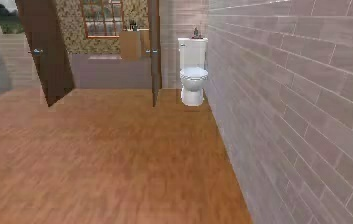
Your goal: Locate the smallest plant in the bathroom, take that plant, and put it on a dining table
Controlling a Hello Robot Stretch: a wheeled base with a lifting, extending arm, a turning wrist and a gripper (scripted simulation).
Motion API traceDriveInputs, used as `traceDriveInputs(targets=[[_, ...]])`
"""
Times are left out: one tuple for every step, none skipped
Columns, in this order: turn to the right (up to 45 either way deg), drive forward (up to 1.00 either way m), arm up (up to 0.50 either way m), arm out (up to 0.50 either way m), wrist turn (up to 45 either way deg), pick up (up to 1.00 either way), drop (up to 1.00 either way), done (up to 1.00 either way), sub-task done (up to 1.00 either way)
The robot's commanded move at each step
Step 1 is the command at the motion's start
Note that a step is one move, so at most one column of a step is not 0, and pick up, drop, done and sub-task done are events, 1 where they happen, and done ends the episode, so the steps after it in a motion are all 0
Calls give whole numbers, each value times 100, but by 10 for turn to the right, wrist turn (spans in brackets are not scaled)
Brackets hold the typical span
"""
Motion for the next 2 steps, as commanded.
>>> traceDriveInputs(targets=[[-450, 0, 0, 0, 0, 0, 0, 0, 0], [-450, 0, 0, 0, 0, 0, 0, 0, 0]])
